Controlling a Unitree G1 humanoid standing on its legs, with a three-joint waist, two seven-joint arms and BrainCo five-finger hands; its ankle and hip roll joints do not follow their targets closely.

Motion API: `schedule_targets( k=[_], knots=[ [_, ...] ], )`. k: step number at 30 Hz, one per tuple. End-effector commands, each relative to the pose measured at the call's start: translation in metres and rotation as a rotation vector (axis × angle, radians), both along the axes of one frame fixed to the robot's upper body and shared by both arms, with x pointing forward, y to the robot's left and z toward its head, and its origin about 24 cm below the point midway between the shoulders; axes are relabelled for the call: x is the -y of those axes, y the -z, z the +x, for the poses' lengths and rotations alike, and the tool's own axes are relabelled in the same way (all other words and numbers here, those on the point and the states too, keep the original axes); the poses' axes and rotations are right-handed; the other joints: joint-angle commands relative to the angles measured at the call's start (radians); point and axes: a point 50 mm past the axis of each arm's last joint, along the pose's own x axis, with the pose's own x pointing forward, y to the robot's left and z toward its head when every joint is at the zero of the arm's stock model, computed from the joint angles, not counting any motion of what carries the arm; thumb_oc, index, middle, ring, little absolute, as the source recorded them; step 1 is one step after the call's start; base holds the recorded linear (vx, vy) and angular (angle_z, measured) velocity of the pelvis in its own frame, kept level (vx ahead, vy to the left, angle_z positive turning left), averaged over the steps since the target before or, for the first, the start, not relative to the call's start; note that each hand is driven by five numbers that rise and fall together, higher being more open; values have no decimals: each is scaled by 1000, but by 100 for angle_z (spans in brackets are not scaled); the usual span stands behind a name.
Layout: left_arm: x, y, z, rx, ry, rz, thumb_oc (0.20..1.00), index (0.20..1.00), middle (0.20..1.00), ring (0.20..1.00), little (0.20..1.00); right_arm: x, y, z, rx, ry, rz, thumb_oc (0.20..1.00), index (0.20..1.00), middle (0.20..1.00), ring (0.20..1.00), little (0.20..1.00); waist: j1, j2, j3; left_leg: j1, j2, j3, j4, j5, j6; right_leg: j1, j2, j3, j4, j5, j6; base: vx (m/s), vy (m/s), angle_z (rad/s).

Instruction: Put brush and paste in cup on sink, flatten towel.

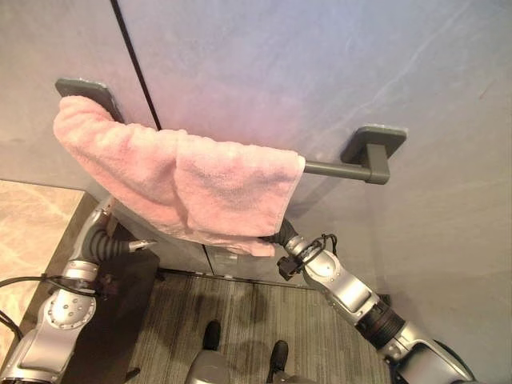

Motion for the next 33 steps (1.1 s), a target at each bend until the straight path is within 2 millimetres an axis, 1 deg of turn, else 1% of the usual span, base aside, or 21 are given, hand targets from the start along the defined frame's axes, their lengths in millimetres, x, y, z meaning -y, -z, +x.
schedule_targets(
  k=[1,2,3,4,5,6,7,8,9,11,12,13,17,20,23,26,27,28,31,32,33],
  knots=[
    [-36,11,49,-70,-178,-21,200,200,200,200,200,2,-21,-7,86,-50,102,200,200,200,200,200,-52,2,-67,-4,-25,-11,3,-10,31,-39,-95,54,4,83,81,41,37,9],
    [-1,-9,63,-6,-21,-28,200,200,200,200,200,-5,-33,-11,128,-74,153,200,200,200,200,200,-57,1,-68,0,-23,-7,3,-12,31,-39,-92,59,5,81,79,58,14,5],
    [3,-24,69,28,13,-47,200,200,200,200,200,-2,-32,-9,118,-65,130,200,200,200,200,200,-67,4,-72,1,-21,-3,3,-13,31,-41,-92,60,4,81,80,39,-2,-22],
    [-3,-34,70,59,-6,-49,200,200,200,200,200,-3,-29,-8,103,-64,120,200,200,200,200,200,-65,4,-72,2,-20,0,3,-14,31,-41,-92,61,5,81,79,38,-5,-49],
    [-19,-42,68,100,-60,-114,200,200,200,200,200,-2,-22,-4,62,-55,110,200,200,200,200,200,-73,2,-76,6,-17,5,3,-16,27,-43,-90,64,5,81,79,25,-6,-51],
    [-19,-42,68,101,-60,-114,200,200,200,200,200,-2,-22,-4,62,-55,110,200,200,200,200,200,-73,2,-76,6,-17,5,3,-16,27,-43,-90,64,5,81,79,25,-8,-26],
    [-25,-27,69,73,-109,-183,200,200,200,200,200,-5,-18,-6,30,-79,117,200,200,200,200,200,-84,-1,-78,10,-13,11,3,-17,23,-45,-87,70,6,80,77,9,-1,-4],
    [-25,-27,69,73,-108,-183,200,200,200,200,200,-5,-18,-6,30,-78,117,200,200,200,200,200,-84,0,-78,10,-13,11,3,-17,23,-45,-86,70,7,80,77,0,0,0],
    [-22,-23,70,70,-111,-201,200,200,200,200,200,-4,-17,-7,20,-80,124,200,200,200,200,200,-88,-2,-79,11,-11,13,3,-17,23,-45,-84,72,7,79,76,0,0,0],
    [-16,-17,71,65,-102,-209,200,200,200,200,200,-2,-17,-8,21,-81,134,200,200,200,200,200,-93,-7,-79,13,-8,14,3,-19,22,-43,-82,74,6,78,75,10,-34,-5],
    [-9,-17,69,85,-84,-214,200,200,200,200,200,-1,-16,-8,19,-66,140,200,200,200,200,200,-93,-9,-78,14,-7,13,3,-20,22,-41,-79,76,6,77,74,8,-37,-2],
    [-8,-16,67,87,-78,-215,200,200,200,200,200,0,-16,-8,20,-62,142,200,200,200,200,200,-92,-11,-79,15,-5,13,3,-21,21,-40,-78,76,6,77,73,0,0,0],
    [-6,-12,63,86,-75,-240,200,200,200,200,200,0,-14,-8,15,-56,136,200,200,200,200,200,-91,-13,-83,21,-2,13,3,-21,20,-35,-75,75,7,74,71,0,0,0],
    [-6,-3,62,59,-82,-264,200,200,200,200,200,-2,-14,-7,15,-62,140,200,200,200,200,200,-90,-15,-91,29,0,14,3,-23,18,-24,-71,73,7,70,70,0,0,0],
    [-4,-3,61,55,-64,-273,200,200,200,200,200,-3,-14,-7,10,-65,142,200,200,200,200,200,-86,-15,-95,34,1,14,3,-23,18,-18,-71,70,6,68,69,0,0,0],
    [-3,-3,59,63,-48,-316,200,200,200,200,200,-3,-14,-7,14,-63,147,200,200,200,200,200,-85,-13,-102,40,2,13,3,-24,17,-10,-72,66,6,65,69,0,0,0],
    [2,-6,58,77,-17,-357,200,200,200,200,200,-1,-14,-8,21,-56,153,200,200,200,200,200,-85,-10,-107,44,2,12,3,-24,17,-6,-71,66,7,64,68,0,0,0],
    [1,-6,58,77,-17,-357,200,200,200,200,200,-1,-14,-8,21,-56,153,200,200,200,200,200,-86,-10,-107,44,2,12,3,-24,17,-5,-71,66,7,64,68,0,0,0],
    [12,-20,50,116,89,-381,200,200,200,200,200,8,-30,-12,100,-61,168,200,200,200,200,200,-88,-6,-113,47,1,15,3,-24,17,-2,-70,71,6,64,68,0,0,0],
    [18,-27,43,129,172,-438,200,200,200,200,200,14,-34,-19,107,-90,197,200,200,200,200,200,-90,-3,-115,48,1,17,3,-23,18,-2,-70,71,5,65,68,0,0,0],
    [18,-27,43,129,172,-438,200,200,200,200,200,14,-34,-19,107,-91,197,200,200,200,200,200,-91,-3,-116,48,2,17,3,-23,18,-2,-70,71,5,65,68,-46,9,0]
  ],
)
